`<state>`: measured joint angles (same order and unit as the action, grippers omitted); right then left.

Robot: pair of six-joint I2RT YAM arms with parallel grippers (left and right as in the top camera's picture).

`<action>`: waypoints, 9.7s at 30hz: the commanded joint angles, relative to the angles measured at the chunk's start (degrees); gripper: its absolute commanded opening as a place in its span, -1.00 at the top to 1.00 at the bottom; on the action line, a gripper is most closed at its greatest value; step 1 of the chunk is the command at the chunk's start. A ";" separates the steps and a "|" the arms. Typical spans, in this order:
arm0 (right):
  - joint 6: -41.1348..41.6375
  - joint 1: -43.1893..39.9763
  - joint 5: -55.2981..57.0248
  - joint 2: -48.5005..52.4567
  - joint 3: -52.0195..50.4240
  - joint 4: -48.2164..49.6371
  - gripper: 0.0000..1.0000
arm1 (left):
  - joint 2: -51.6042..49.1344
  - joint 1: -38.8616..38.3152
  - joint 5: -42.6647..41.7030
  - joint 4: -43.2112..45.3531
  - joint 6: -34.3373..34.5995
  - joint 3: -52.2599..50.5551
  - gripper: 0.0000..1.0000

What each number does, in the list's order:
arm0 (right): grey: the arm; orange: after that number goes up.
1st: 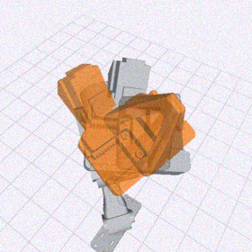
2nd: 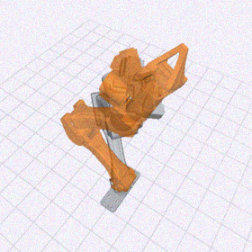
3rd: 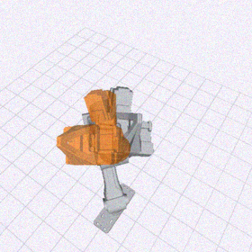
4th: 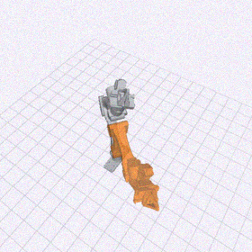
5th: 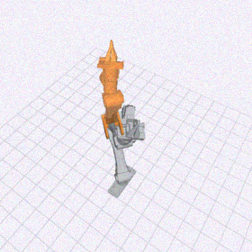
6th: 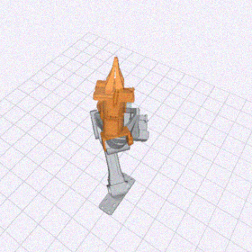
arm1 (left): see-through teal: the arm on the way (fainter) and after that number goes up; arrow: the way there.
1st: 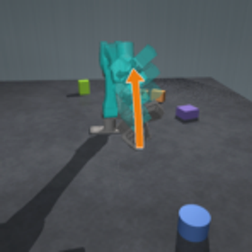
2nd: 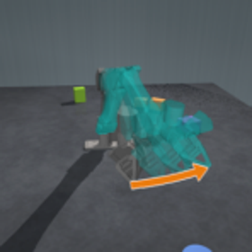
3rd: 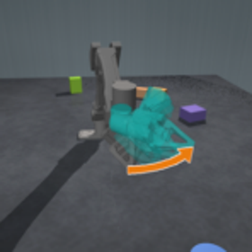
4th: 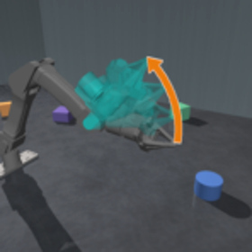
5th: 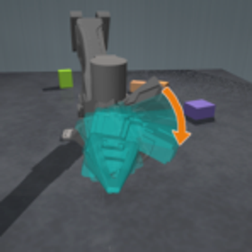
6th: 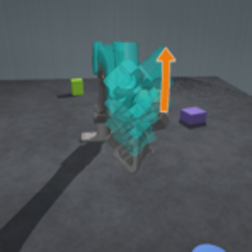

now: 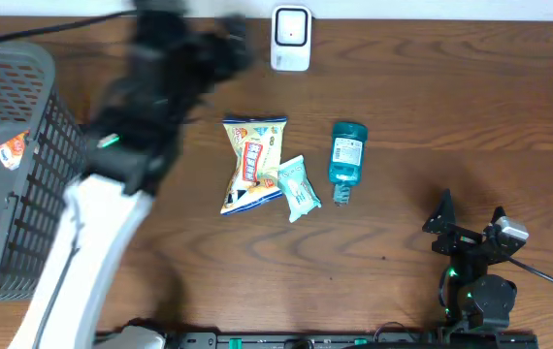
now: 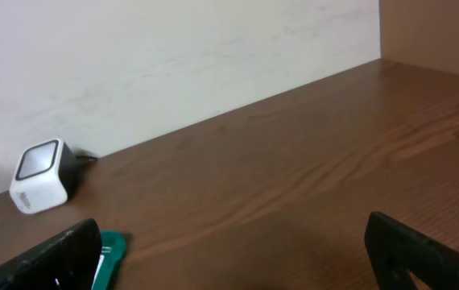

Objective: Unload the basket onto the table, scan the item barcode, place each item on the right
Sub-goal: 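Carry the teal bottle out and place it right of the wipes, then reach into the basket and grasp the small orange box, then place the orange box on the table left of the snack bag, then reach the left gripper into the basket and grasp the green Zam-Buk tin, then lift the Zam-Buk tin out and carry it toward the teal bottle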

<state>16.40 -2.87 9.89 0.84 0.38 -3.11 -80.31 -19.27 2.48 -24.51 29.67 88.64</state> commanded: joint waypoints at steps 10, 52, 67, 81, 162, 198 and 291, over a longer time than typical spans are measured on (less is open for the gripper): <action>0.72 0.20 0.04 -0.17 -0.04 -0.11 -0.99 | 7.91 46.34 12.57 -16.17 -2.36 0.35 -0.95; 0.72 0.20 0.04 -0.17 -0.07 -0.11 -0.99 | -44.68 55.41 0.50 -1.53 -38.84 0.31 -0.96; 0.72 0.20 0.04 -0.17 -0.07 -0.11 -0.99 | -36.24 56.26 2.10 -7.85 -36.48 0.33 -0.19; 0.72 0.20 0.04 -0.17 -0.07 -0.11 -0.99 | 6.25 57.31 -13.88 -7.85 -21.92 0.33 -0.20; 0.72 0.20 0.07 -0.17 -0.07 -0.11 -0.99 | -4.02 69.29 10.99 -30.97 5.57 -6.75 -0.95; 0.72 0.20 0.04 -0.17 -0.04 -0.11 -0.99 | -29.42 75.78 12.92 -7.06 -7.56 -17.86 -0.95; 0.72 0.20 0.07 -0.17 -0.07 -0.11 -0.99 | 12.83 66.07 -41.51 11.65 7.50 -17.42 -0.28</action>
<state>16.40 -2.87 9.87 0.86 0.38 -3.09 -71.09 52.45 -27.18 -14.61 34.54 70.63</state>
